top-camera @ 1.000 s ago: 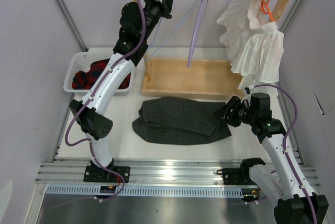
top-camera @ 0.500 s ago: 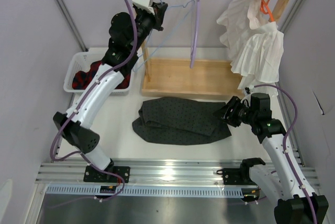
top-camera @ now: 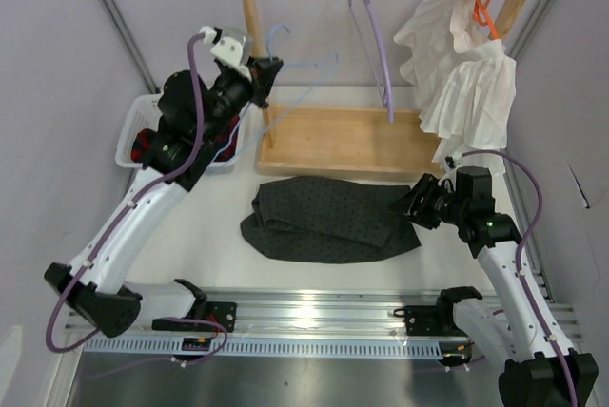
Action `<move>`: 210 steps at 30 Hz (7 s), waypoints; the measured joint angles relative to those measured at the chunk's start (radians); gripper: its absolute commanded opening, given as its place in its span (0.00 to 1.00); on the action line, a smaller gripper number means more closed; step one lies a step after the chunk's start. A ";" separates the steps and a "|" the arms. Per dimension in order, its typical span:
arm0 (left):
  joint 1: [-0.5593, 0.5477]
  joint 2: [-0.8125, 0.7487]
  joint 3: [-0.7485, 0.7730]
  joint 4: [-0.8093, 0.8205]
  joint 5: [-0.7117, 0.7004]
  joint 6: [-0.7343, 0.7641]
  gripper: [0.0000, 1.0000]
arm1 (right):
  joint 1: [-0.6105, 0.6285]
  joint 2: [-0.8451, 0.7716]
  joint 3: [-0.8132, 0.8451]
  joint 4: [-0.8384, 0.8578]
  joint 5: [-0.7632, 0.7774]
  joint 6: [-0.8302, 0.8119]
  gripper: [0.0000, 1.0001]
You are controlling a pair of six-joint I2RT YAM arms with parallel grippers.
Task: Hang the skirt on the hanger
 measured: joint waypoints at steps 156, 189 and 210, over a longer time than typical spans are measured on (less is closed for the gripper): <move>-0.050 0.346 -0.822 0.756 0.332 -0.447 0.00 | 0.234 -0.044 -0.116 0.021 0.327 0.040 0.00; -0.050 0.367 -0.661 0.627 0.352 -0.349 0.00 | 0.176 -0.065 -0.116 -0.018 0.291 -0.001 0.00; -0.006 0.478 -0.622 0.785 0.316 -0.258 0.00 | 0.141 -0.029 -0.070 -0.093 0.297 -0.019 0.00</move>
